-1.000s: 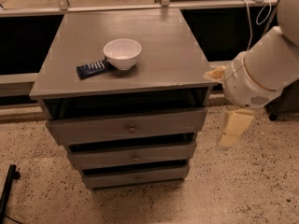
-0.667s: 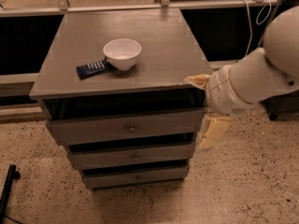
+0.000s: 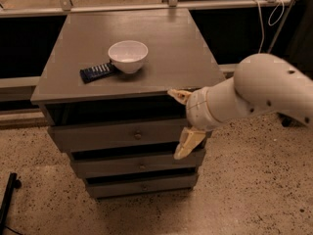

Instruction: Open top drawer

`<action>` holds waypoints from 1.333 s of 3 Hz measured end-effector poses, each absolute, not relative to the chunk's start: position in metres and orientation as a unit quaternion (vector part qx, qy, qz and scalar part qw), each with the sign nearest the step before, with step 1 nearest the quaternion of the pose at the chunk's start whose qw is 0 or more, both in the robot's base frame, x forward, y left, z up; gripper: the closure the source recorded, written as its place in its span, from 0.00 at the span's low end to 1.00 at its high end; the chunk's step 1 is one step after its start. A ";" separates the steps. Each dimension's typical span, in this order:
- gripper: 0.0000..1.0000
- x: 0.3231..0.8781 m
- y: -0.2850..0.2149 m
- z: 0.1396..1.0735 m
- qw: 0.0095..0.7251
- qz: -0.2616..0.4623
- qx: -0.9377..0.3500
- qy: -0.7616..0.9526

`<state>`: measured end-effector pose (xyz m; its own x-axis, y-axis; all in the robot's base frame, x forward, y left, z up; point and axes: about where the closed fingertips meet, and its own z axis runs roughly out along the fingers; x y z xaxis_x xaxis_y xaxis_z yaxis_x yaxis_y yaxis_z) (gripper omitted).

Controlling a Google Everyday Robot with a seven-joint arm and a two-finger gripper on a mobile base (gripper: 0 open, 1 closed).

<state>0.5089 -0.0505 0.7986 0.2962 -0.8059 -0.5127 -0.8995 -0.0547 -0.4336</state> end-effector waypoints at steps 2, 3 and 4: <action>0.00 0.514 -0.033 0.734 0.307 0.067 -0.733 0.603; 0.00 0.530 -0.033 0.716 0.284 0.051 -0.731 0.618; 0.00 0.550 -0.040 0.700 0.258 0.034 -0.729 0.633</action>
Offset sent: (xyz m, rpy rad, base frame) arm 0.0127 0.0216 -0.1045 -0.1571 0.1225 -0.0354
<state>0.5495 -0.0403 0.6995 0.1963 -0.9057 -0.3757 -0.9405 -0.0655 -0.3335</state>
